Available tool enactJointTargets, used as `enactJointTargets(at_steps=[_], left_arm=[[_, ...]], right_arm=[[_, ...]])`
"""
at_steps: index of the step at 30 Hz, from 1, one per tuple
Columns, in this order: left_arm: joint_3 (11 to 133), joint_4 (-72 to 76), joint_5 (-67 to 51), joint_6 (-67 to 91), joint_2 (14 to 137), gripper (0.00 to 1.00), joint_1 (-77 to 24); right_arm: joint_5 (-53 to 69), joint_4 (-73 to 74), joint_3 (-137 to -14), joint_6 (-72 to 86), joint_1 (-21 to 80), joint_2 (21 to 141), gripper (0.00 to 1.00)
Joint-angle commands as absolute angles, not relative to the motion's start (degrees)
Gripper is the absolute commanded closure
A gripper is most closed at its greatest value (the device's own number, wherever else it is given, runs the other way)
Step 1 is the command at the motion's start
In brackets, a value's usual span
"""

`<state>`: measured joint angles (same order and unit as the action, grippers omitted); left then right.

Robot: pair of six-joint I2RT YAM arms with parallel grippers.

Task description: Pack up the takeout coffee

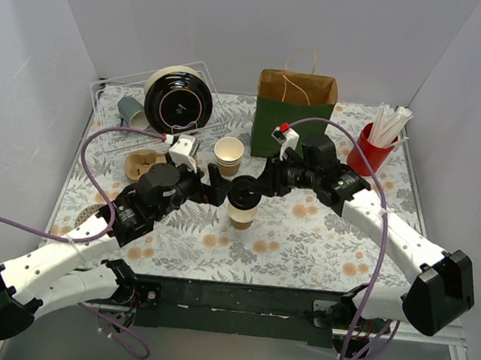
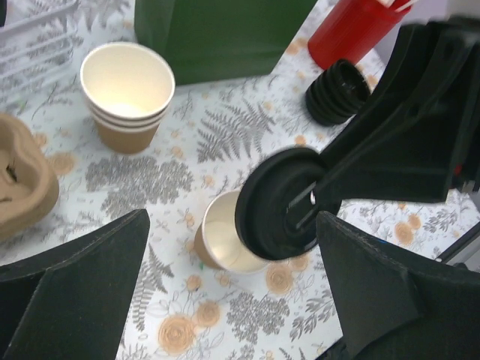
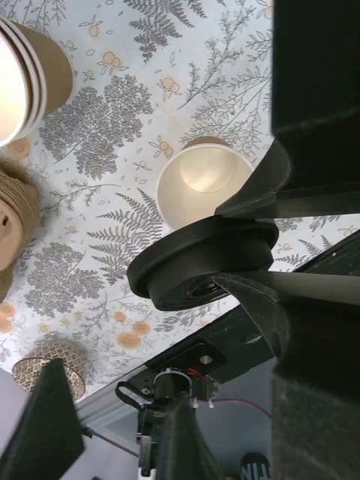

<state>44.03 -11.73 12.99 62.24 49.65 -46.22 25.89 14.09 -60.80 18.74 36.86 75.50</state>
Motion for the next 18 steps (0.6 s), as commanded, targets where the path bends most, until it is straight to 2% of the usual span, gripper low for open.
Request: enactJointTargets(at_steps=[1, 18], left_arm=[[42.46, -17.30, 12.50, 68.63, 48.42, 0.12, -45.97], [37.00, -13.89, 5.80, 76.02, 55.10, 0.19, -45.70]], right_arm=[[29.97, 19.75, -67.38, 18.82, 35.69, 80.66, 0.91], [35.59, 26.28, -71.01, 15.38, 34.46, 91.23, 0.91]])
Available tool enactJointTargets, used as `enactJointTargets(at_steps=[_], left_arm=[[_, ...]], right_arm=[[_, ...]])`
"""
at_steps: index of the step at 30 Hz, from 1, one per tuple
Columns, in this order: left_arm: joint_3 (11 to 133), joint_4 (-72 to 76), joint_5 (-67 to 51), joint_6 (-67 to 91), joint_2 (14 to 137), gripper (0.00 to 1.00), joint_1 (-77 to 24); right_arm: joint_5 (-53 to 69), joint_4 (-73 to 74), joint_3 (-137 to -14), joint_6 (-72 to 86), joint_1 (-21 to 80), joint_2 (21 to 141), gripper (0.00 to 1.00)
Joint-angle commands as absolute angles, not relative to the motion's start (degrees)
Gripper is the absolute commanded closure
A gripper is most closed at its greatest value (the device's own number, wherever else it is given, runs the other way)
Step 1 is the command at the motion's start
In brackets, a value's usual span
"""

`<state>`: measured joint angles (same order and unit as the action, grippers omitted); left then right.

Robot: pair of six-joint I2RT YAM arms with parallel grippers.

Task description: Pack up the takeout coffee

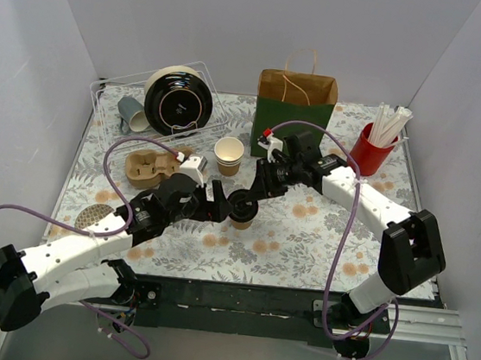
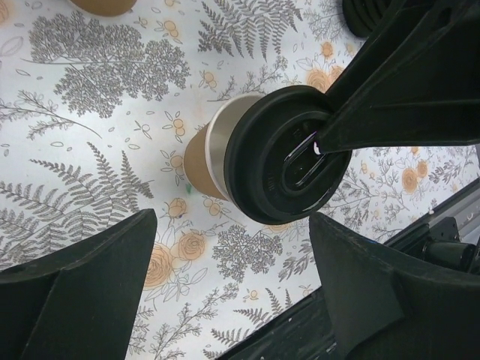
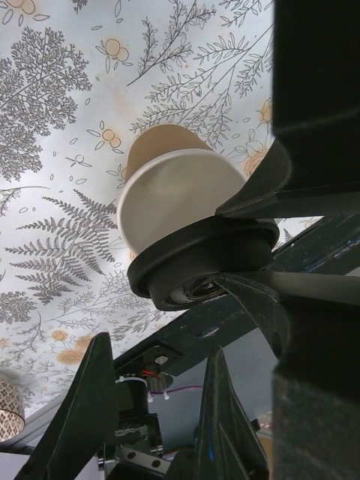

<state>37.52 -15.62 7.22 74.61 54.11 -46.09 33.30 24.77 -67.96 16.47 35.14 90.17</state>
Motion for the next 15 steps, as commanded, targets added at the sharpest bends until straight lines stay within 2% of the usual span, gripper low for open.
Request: enactJointTargets(at_steps=[1, 15], left_arm=[[36.83, -13.63, 5.97, 76.03, 55.46, 0.20, -45.62], [38.23, -13.71, 7.82, 75.23, 62.92, 0.23, -45.44]], right_arm=[[35.60, 26.28, -71.02, 15.55, 34.28, 91.58, 0.91], [34.72, 28.04, -73.92, 14.94, 33.66, 95.18, 0.89]])
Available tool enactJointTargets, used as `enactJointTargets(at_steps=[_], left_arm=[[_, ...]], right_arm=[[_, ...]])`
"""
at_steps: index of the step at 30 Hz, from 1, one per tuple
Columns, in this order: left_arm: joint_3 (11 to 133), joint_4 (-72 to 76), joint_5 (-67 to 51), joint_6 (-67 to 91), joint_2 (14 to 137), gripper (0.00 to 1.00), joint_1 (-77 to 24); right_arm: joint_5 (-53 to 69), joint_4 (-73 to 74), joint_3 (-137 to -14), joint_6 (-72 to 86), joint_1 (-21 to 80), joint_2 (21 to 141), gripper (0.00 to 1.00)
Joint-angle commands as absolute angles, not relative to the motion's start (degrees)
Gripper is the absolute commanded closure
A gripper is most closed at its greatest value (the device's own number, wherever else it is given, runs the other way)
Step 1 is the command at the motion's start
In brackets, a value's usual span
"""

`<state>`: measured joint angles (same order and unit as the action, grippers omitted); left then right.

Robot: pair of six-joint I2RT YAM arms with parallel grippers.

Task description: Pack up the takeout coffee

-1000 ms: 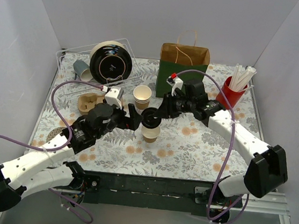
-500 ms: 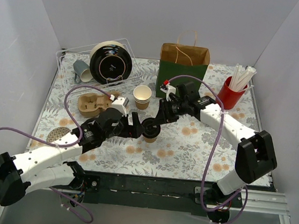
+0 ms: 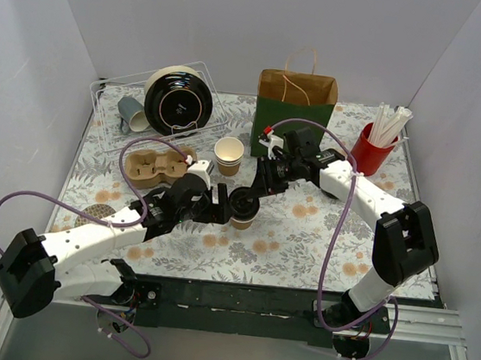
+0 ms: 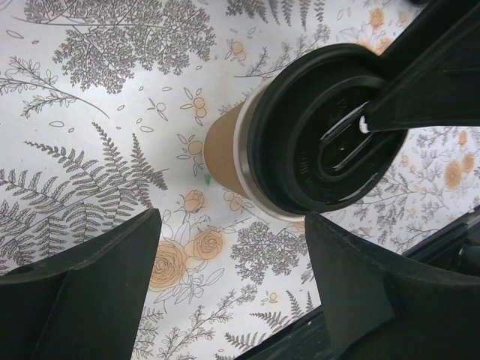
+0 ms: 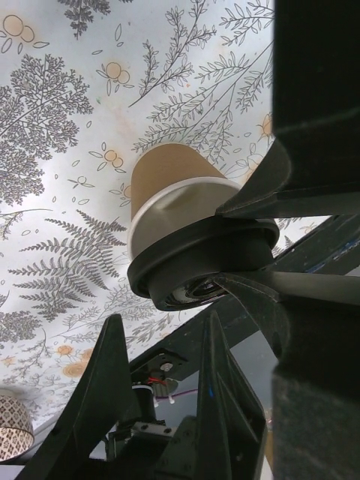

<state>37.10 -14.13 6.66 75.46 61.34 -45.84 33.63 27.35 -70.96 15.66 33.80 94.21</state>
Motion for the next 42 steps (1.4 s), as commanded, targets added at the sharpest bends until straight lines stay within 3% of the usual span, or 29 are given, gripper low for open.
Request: enactJointTargets(at_steps=[1, 42], left_arm=[[38.32, -13.71, 7.82, 75.23, 63.10, 0.24, -45.35], [41.66, -16.79, 13.01, 74.09, 63.81, 0.23, -45.26]], right_arm=[[34.98, 28.04, -73.92, 14.85, 33.66, 95.36, 0.89], [44.47, 26.98, -72.51, 15.82, 33.31, 95.89, 0.92]])
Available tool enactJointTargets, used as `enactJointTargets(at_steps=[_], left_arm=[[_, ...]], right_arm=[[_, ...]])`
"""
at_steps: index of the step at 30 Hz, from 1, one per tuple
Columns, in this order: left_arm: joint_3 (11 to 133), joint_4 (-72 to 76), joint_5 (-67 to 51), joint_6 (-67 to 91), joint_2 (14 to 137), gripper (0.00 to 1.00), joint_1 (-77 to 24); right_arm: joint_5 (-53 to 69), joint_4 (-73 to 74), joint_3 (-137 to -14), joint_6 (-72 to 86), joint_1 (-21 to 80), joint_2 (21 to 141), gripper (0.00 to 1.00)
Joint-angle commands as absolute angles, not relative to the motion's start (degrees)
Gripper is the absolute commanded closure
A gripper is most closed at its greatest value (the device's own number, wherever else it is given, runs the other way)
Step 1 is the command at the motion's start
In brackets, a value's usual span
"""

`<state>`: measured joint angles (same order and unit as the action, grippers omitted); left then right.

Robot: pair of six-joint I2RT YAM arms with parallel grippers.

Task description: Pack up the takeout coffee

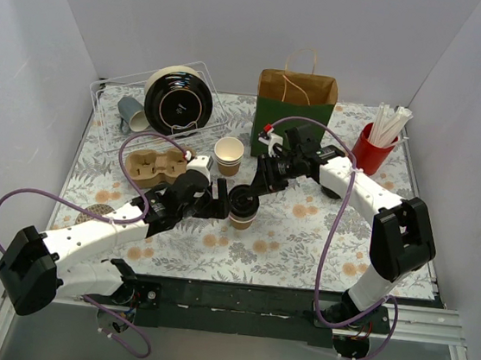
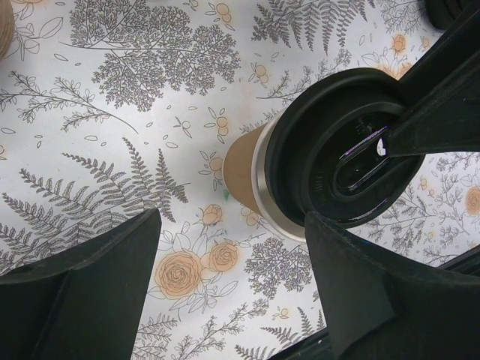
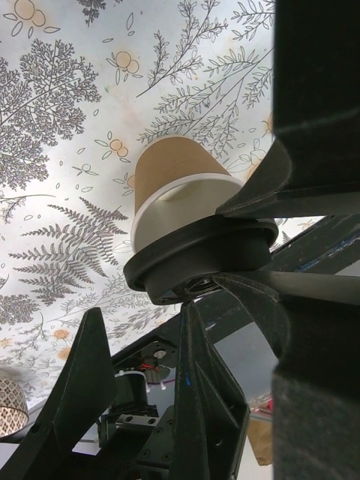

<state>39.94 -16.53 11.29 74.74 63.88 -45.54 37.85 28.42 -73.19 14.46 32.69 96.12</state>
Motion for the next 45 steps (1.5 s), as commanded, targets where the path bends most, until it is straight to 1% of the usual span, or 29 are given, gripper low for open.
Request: enactJointTargets(at_steps=[1, 5, 9, 11, 24, 39, 45], left_arm=[[41.57, -16.70, 13.09, 74.09, 63.63, 0.23, -45.26], [42.18, -17.31, 11.70, 74.27, 62.23, 0.23, -45.26], [42.36, -17.49, 11.16, 74.62, 58.45, 0.20, -45.26], [42.45, -17.49, 11.51, 74.62, 57.31, 0.20, -45.26], [42.45, -17.76, 12.48, 74.53, 61.43, 0.20, -45.26], [41.57, -16.52, 13.45, 74.18, 64.86, 0.21, -45.26], [41.57, -16.08, 13.62, 73.74, 66.18, 0.21, -45.26]], right_arm=[[44.47, 26.72, -72.25, 16.08, 33.31, 95.89, 0.92], [44.65, 26.89, -71.98, 16.00, 33.40, 95.98, 0.93], [44.65, 26.89, -72.25, 16.17, 33.40, 95.71, 0.94], [45.00, 26.81, -72.25, 16.35, 33.31, 95.71, 0.94], [43.77, 26.72, -71.54, 16.26, 33.66, 96.59, 0.95], [40.69, 28.39, -73.48, 15.47, 33.57, 97.82, 0.91], [40.52, 28.30, -73.56, 15.47, 33.49, 98.09, 0.86]])
